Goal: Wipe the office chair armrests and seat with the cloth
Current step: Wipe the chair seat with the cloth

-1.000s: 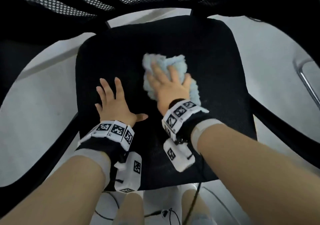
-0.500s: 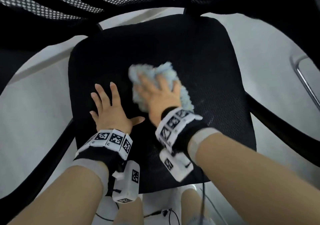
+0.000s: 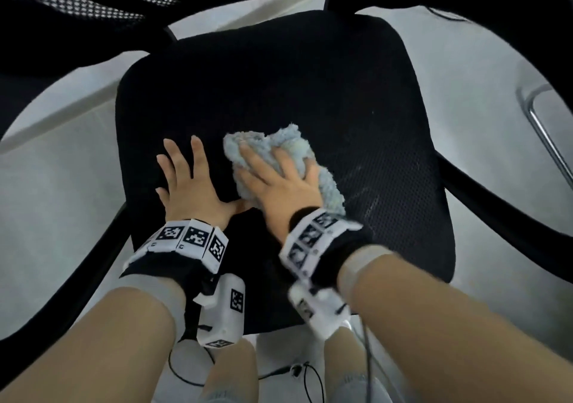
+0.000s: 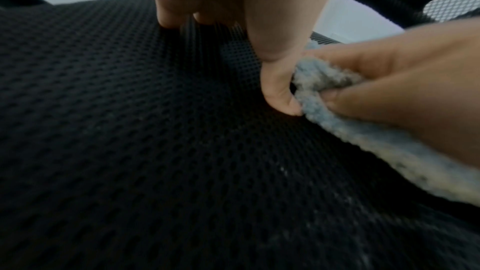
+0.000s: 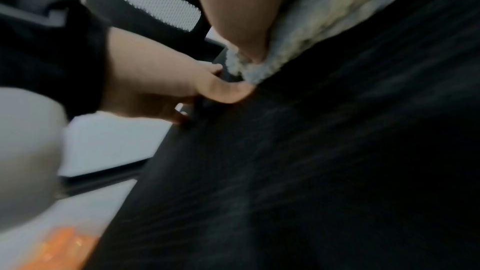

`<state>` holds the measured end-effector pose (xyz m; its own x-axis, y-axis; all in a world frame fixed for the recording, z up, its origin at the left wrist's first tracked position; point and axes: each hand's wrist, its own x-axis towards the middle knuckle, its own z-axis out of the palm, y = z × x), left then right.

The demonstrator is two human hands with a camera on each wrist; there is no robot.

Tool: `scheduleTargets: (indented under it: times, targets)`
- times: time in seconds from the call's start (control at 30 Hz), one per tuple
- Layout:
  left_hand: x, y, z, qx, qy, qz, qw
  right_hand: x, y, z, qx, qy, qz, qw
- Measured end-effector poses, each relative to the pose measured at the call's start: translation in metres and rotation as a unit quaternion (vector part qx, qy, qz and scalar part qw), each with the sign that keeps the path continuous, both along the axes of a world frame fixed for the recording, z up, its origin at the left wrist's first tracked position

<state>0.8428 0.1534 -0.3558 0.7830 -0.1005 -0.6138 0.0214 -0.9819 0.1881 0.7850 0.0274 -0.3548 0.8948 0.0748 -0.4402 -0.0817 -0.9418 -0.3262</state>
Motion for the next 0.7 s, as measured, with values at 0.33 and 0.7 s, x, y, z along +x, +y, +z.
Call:
scheduleTargets:
  times: [0.33,0.7]
  targets:
    - [-0.005,0.02,0.005,-0.126,0.008,0.049,0.991,-0.005,-0.002,0.007,-0.012,0.038,-0.079,0.996]
    - [-0.075,0.066,0.018,-0.134,0.039,0.181,0.973,-0.008,-0.048,0.001,-0.052,0.021,-0.249,0.967]
